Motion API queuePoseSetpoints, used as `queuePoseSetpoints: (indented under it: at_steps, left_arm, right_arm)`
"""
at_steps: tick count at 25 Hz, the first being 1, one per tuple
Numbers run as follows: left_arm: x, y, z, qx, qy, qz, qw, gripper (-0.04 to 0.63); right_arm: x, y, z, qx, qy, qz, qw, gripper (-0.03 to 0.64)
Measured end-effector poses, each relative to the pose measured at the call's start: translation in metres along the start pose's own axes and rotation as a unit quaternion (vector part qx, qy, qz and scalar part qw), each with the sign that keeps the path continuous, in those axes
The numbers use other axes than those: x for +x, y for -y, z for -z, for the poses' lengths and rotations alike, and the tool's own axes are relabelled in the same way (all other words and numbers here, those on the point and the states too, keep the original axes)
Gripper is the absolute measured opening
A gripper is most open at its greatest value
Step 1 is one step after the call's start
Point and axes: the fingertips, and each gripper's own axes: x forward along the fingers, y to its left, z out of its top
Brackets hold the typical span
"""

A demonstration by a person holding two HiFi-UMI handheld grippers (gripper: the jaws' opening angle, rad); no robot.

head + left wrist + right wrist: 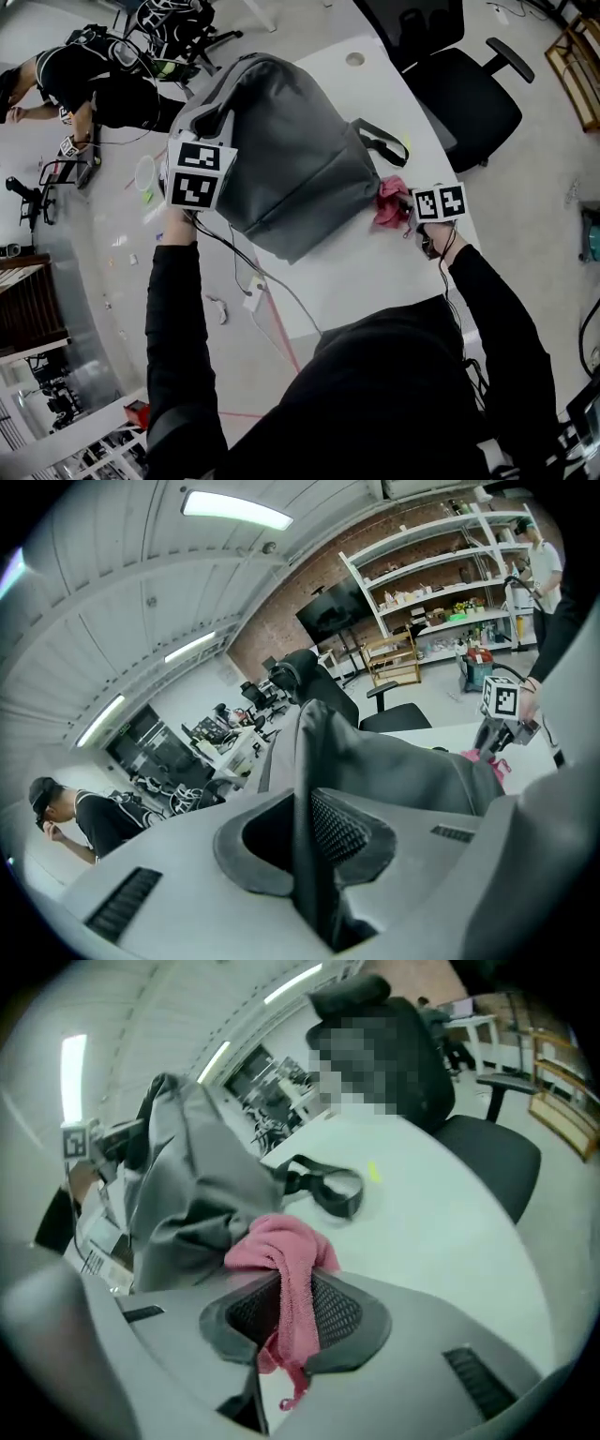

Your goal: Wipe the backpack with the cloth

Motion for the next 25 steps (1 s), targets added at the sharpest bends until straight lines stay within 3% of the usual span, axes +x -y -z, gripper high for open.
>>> queuePoseSetpoints:
  at_steps: [3, 5, 8, 11, 13, 15, 17, 18, 21, 25]
  left_arm:
    - [0.007, 0.002, 0.004, -0.006, -0.001, 0.010, 0.9999, 0.057]
    - [0.010, 0.004, 0.005, -0.005, -0.002, 0.015, 0.9999, 0.057]
    - [0.009, 0.004, 0.003, -0.003, -0.006, 0.019, 0.9998, 0.057]
    - [0.003, 0.007, -0.003, 0.004, -0.012, 0.017, 0.9998, 0.057]
    - [-0.002, 0.011, -0.008, 0.009, -0.012, 0.011, 0.9998, 0.057]
    - [-0.009, 0.016, -0.012, 0.013, -0.012, 0.002, 0.9998, 0.057]
    - [-0.018, 0.025, -0.018, 0.015, -0.012, -0.005, 0.9998, 0.057]
    - [-0.024, 0.031, -0.022, 0.014, -0.011, -0.007, 0.9998, 0.057]
    - [-0.048, 0.050, -0.033, 0.018, -0.002, -0.014, 0.9997, 0.057]
    - [-0.091, 0.078, -0.044, 0.032, 0.020, -0.038, 0.9986, 0.057]
  right_arm:
    - [-0.015, 0.020, -0.026, 0.055, 0.068, 0.027, 0.996, 0.083]
    - [-0.007, 0.005, -0.018, 0.059, 0.070, 0.020, 0.996, 0.083]
    - [0.024, -0.056, 0.033, 0.019, 0.010, -0.008, 1.000, 0.081]
    - [0.047, -0.147, 0.094, -0.031, -0.060, -0.092, 0.993, 0.081]
    - [0.053, -0.213, 0.127, -0.088, -0.093, -0.177, 0.976, 0.081]
    - [0.050, -0.263, 0.153, -0.169, -0.117, -0.248, 0.947, 0.081]
    - [0.047, -0.278, 0.170, -0.224, -0.137, -0.282, 0.923, 0.081]
    - [0.047, -0.271, 0.174, -0.226, -0.146, -0.282, 0.921, 0.081]
    - [0.043, -0.221, 0.172, -0.151, -0.156, -0.243, 0.945, 0.081]
    - [0.009, -0.146, 0.138, -0.046, -0.104, -0.195, 0.974, 0.081]
